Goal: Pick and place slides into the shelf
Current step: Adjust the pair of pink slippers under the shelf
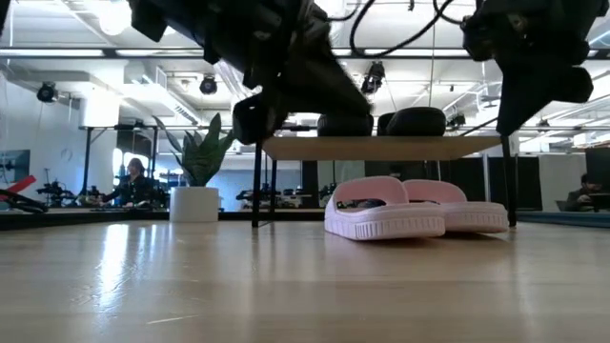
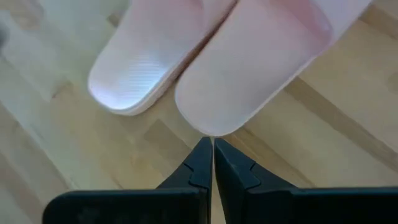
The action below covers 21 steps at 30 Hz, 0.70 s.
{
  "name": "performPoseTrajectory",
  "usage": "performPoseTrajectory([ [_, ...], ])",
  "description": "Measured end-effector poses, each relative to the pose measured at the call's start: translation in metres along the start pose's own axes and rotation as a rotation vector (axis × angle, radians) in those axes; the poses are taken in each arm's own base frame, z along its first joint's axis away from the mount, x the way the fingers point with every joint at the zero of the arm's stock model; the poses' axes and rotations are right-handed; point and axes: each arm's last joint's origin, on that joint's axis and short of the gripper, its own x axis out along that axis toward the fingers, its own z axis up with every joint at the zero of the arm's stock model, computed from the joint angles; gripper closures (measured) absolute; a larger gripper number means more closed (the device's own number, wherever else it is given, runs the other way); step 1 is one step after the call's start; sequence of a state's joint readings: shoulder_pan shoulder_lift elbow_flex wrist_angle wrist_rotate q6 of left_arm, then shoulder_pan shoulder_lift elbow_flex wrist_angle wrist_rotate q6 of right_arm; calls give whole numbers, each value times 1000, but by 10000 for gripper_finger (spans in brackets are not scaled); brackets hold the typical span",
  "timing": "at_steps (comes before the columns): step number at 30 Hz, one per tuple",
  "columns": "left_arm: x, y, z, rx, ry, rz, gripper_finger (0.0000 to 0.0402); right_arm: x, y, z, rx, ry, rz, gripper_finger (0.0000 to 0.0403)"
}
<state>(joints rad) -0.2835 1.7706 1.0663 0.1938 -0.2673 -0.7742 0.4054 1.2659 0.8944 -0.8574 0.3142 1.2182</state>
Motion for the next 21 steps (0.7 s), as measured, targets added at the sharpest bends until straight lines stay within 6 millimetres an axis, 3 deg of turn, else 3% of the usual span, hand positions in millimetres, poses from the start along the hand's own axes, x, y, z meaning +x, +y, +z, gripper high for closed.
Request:
performPoseTrajectory([
  [5, 23, -14, -21, 24, 89, -55, 400, 8, -7, 0, 31, 51, -22, 394],
  [13, 60, -36, -23, 97, 90, -103, 400, 10, -9, -2, 38, 72, -25, 394],
  [21, 84, -34, -36, 203, 199, 29, 400, 10, -10, 0, 54, 19, -43, 394],
])
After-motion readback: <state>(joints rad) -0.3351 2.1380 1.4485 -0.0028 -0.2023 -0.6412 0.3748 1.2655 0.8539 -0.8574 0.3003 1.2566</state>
